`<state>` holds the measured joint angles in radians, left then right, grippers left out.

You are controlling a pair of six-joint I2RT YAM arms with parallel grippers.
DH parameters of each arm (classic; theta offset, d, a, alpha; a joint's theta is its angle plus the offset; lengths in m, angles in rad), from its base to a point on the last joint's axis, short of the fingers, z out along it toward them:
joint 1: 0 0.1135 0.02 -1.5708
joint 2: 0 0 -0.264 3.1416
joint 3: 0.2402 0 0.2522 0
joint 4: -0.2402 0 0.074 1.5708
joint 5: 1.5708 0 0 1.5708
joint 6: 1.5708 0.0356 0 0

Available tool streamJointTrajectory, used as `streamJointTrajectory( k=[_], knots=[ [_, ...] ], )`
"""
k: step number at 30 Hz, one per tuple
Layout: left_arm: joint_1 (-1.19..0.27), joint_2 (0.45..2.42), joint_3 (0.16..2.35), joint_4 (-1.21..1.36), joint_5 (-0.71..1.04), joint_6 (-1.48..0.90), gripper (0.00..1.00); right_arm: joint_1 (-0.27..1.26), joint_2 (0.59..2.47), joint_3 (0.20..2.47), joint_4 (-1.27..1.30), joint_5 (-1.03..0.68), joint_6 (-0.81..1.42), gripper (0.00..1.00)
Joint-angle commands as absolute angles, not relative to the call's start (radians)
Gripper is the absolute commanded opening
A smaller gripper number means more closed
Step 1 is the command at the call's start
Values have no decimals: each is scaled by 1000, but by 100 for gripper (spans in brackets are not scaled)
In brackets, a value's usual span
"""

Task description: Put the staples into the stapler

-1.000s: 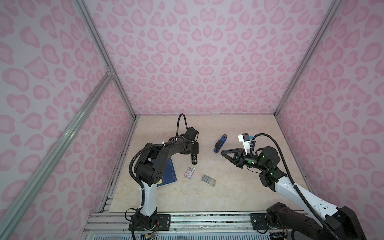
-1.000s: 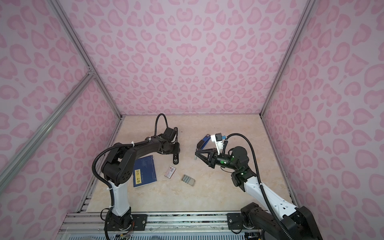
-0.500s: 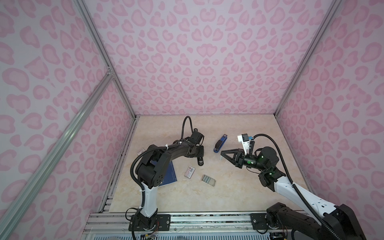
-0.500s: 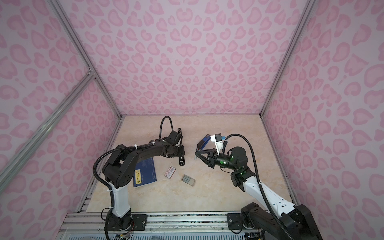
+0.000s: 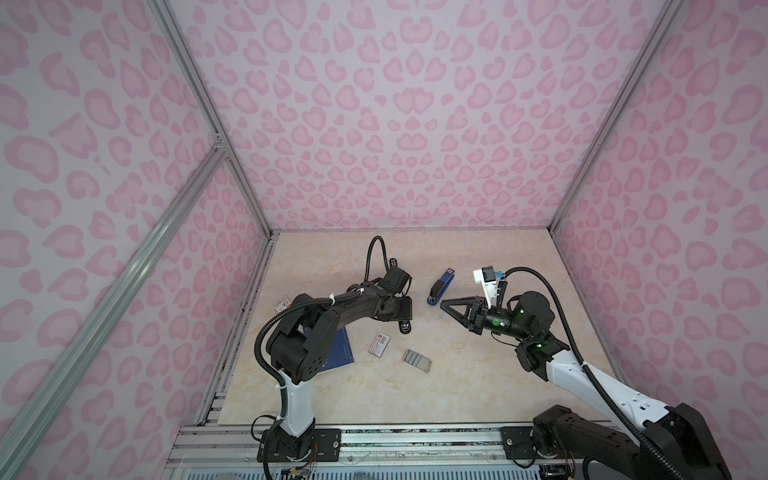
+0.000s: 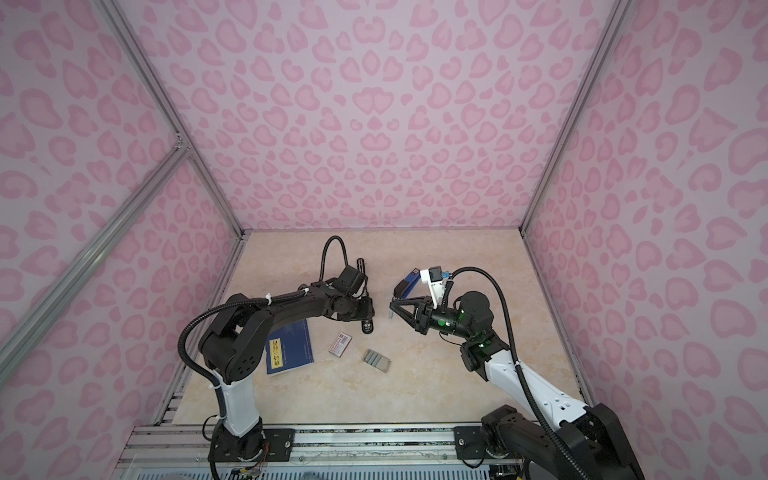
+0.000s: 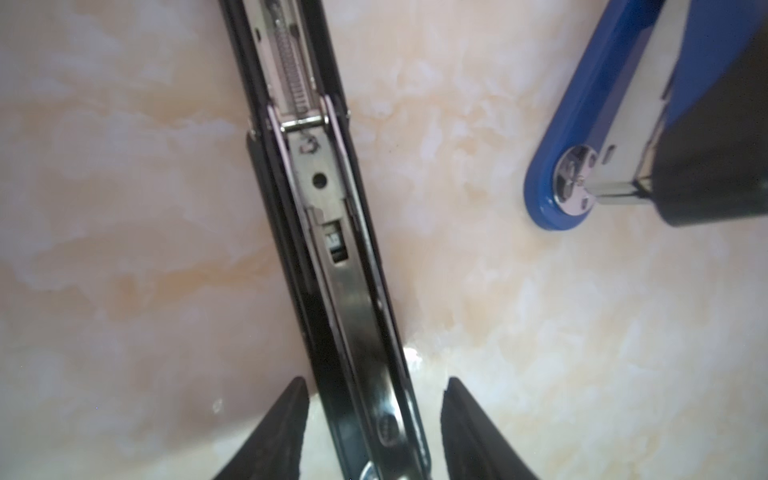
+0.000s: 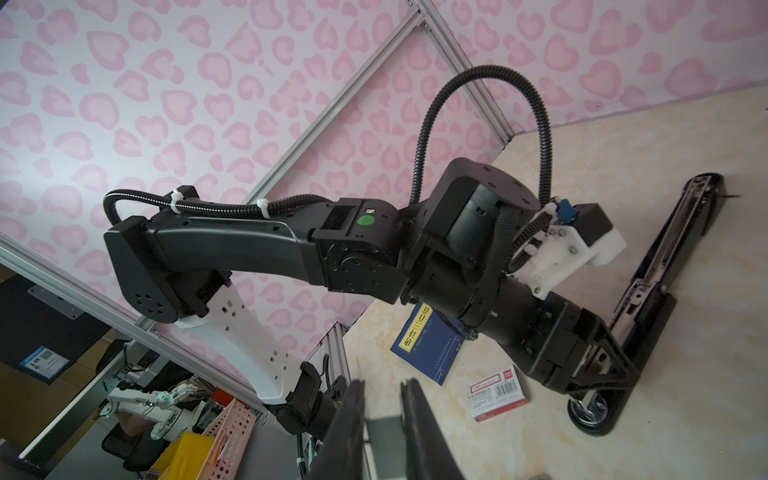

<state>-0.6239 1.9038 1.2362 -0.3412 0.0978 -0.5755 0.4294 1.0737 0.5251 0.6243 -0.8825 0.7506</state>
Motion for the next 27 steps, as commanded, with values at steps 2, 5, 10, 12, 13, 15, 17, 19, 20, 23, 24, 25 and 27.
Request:
streamJointTrajectory(
  k=[2,5,10,12,13,15,17,19,20,23,24,25,27],
  knots=[
    [-623,1817,1208,-356,88,-588,56,429,1075,570,525,-826,687,21],
    [-619,1725,1151,-346,64,-584,57,429,1090,617,430,-770,644,21],
    [-590,1526,1012,-312,40,-589,58,428,1145,682,339,-692,604,21],
    [-571,1448,958,-312,32,-591,58,431,1177,700,333,-673,602,21],
    [-563,1418,937,-314,28,-589,58,432,1191,708,336,-669,600,21],
    [-546,1358,902,-332,9,-583,59,438,1222,726,325,-654,590,22],
    [-534,1307,868,-331,2,-580,61,448,1239,738,310,-631,577,23],
    [-531,1265,842,-327,6,-578,62,459,1248,750,279,-609,559,25],
    [-531,1250,833,-325,10,-575,62,462,1250,748,270,-601,553,26],
    [-531,1227,814,-327,32,-575,62,463,1238,732,249,-582,548,27],
    [-531,1226,809,-328,39,-577,62,465,1232,733,218,-568,536,28],
    [-531,1226,803,-324,52,-579,62,470,1224,734,184,-552,519,28],
    [-532,1227,791,-314,81,-586,61,487,1204,738,91,-503,473,28]
  ],
)
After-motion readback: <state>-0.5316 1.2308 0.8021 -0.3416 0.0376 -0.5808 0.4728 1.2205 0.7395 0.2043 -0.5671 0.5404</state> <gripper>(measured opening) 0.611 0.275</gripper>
